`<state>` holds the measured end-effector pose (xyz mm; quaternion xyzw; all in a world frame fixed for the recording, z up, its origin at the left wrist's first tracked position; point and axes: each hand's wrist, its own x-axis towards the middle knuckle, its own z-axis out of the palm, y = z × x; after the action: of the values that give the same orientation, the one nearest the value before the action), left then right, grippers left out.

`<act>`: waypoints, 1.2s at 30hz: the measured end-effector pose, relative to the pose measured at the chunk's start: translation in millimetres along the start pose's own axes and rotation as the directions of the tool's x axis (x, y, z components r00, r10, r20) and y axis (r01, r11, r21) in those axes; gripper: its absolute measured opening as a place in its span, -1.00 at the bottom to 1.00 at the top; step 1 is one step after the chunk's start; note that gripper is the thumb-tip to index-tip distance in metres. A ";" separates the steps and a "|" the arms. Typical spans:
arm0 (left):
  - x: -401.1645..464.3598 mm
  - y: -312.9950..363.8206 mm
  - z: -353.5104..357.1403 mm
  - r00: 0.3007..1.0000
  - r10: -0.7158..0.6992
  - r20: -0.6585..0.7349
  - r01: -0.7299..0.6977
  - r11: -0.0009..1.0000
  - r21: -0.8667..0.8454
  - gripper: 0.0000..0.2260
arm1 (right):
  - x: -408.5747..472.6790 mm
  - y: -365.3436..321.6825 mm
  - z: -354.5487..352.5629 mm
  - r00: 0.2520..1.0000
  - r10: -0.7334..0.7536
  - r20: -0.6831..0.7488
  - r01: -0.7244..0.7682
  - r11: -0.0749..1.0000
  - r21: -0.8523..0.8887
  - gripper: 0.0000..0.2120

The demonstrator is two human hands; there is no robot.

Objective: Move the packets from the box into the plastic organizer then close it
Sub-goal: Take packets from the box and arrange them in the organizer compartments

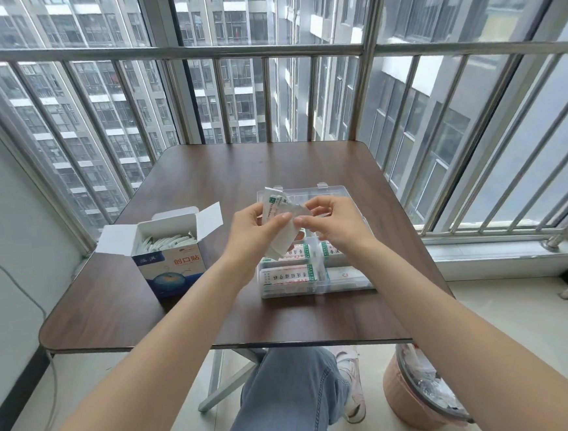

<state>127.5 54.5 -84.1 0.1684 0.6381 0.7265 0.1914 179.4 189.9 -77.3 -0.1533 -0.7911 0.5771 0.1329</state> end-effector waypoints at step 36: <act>13.5 6.0 -0.9 0.978 -0.056 -0.202 0.073 0.994 0.082 -0.87 | 8.4 5.1 -15.2 1.000 0.025 0.001 -0.025 0.993 0.111 -0.83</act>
<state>114.9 59.6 -78.2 0.0824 0.6909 0.7040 0.1423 178.1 208.0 -77.3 -0.1555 -0.7557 0.6219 0.1341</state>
